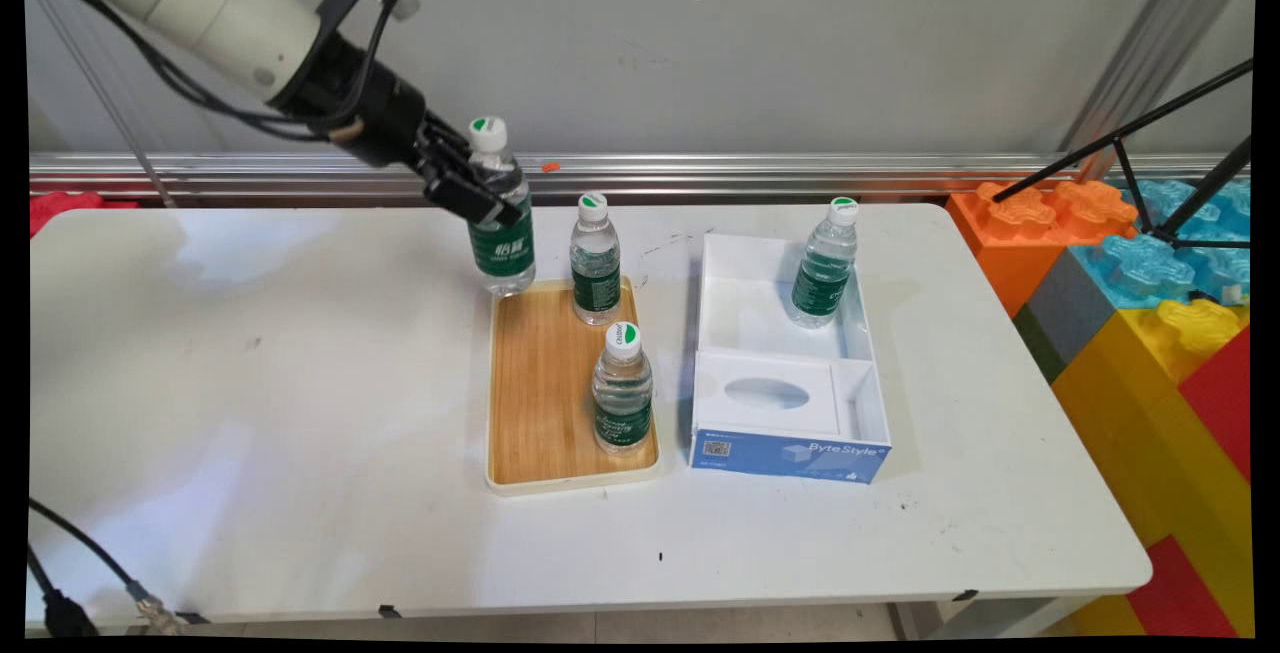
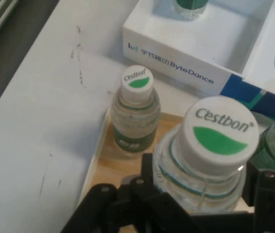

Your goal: Place the picked object on the tray

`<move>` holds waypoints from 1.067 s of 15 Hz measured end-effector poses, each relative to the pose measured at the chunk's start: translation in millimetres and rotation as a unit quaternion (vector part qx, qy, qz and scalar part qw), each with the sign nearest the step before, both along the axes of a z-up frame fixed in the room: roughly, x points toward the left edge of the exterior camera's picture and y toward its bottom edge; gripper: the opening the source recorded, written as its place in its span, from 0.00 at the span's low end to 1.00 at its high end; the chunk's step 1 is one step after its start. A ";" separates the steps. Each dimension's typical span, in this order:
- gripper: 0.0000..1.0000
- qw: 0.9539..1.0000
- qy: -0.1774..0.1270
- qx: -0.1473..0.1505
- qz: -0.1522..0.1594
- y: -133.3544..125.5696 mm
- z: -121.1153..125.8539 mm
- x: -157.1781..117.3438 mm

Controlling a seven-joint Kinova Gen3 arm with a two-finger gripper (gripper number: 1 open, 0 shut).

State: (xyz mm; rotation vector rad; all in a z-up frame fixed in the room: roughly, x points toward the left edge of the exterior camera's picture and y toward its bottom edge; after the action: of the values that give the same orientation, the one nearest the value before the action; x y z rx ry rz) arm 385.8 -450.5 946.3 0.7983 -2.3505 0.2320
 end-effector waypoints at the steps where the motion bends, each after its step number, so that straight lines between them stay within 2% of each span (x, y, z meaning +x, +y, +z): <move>1: 0.00 1.000 0.002 -0.001 -0.012 -2.2 -9.7 6.1; 7: 0.00 0.997 0.018 -0.016 -0.075 -11.3 -53.3 26.8; 16: 0.00 0.989 0.038 -0.045 -0.138 -36.5 -89.4 41.0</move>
State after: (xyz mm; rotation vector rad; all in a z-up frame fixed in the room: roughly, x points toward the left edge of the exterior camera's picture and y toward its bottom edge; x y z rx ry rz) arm 426.8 -487.0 856.9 0.4254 -2.3272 0.1832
